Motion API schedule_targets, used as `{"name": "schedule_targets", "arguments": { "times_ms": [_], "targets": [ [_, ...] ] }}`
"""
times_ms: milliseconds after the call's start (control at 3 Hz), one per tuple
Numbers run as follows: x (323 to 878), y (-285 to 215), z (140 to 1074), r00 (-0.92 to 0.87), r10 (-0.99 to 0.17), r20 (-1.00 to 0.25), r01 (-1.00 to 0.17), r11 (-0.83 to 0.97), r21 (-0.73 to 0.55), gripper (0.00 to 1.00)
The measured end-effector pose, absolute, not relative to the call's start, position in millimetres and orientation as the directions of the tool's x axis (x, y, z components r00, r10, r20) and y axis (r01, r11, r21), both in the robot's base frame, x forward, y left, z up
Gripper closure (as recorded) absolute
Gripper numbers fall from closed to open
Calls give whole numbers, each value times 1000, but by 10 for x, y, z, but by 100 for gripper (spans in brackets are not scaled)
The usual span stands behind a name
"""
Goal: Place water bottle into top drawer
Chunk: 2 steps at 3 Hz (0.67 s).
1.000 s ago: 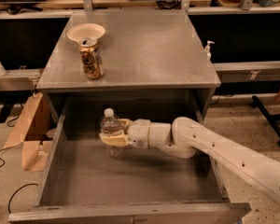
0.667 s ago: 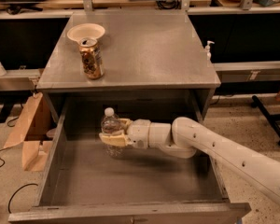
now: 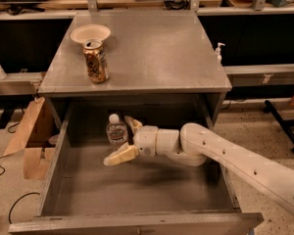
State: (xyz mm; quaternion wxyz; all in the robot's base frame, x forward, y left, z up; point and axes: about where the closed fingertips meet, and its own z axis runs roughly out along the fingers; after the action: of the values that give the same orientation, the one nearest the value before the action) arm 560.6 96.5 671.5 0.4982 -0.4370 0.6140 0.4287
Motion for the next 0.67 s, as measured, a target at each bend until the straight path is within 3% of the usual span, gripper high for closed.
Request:
{"name": "schedule_targets", "arguments": {
  "times_ms": [667],
  "targets": [
    [5562,742,6865,-126,-113,-986,-962,258,93,0]
  ]
}}
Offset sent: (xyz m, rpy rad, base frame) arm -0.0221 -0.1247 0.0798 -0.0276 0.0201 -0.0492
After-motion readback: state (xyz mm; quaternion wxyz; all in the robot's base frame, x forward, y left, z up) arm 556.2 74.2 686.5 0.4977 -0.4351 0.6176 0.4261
